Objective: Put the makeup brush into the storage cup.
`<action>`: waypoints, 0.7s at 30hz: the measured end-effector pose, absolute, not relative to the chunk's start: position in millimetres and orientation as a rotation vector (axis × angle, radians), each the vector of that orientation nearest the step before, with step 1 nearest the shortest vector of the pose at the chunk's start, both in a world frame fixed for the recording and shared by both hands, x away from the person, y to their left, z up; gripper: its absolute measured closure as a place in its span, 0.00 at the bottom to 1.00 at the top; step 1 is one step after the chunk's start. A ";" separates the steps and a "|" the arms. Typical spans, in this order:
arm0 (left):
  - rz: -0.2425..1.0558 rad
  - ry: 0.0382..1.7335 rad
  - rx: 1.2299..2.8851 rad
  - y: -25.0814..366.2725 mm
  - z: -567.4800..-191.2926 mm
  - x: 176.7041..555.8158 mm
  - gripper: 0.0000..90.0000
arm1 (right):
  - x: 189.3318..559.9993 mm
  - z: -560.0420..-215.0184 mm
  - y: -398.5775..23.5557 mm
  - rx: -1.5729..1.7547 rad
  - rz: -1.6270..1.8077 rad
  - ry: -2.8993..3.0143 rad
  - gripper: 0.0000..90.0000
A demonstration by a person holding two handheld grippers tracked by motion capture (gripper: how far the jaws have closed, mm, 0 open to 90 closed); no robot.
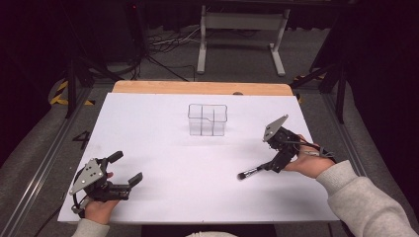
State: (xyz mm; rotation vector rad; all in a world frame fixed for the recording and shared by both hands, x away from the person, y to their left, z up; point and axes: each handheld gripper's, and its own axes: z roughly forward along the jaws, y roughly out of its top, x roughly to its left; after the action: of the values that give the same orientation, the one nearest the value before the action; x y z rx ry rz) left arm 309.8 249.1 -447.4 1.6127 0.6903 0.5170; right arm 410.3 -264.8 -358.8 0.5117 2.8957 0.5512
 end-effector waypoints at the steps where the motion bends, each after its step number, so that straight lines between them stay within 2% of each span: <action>1: 0.516 0.688 1.618 249.6 -447.1 309.6 0.00 | 411.0 -360.3 -264.3 0.521 0.551 2.899 0.06; 21: 0.513 0.692 1.614 250.0 -447.4 309.2 0.00 | 419.2 -392.6 -256.3 0.495 0.438 2.971 0.10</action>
State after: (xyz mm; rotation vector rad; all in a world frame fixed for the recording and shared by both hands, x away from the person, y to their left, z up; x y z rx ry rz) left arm 309.2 250.0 -447.4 1.6141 0.6917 0.5126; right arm 419.2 -256.3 -392.6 0.4953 2.9709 0.4384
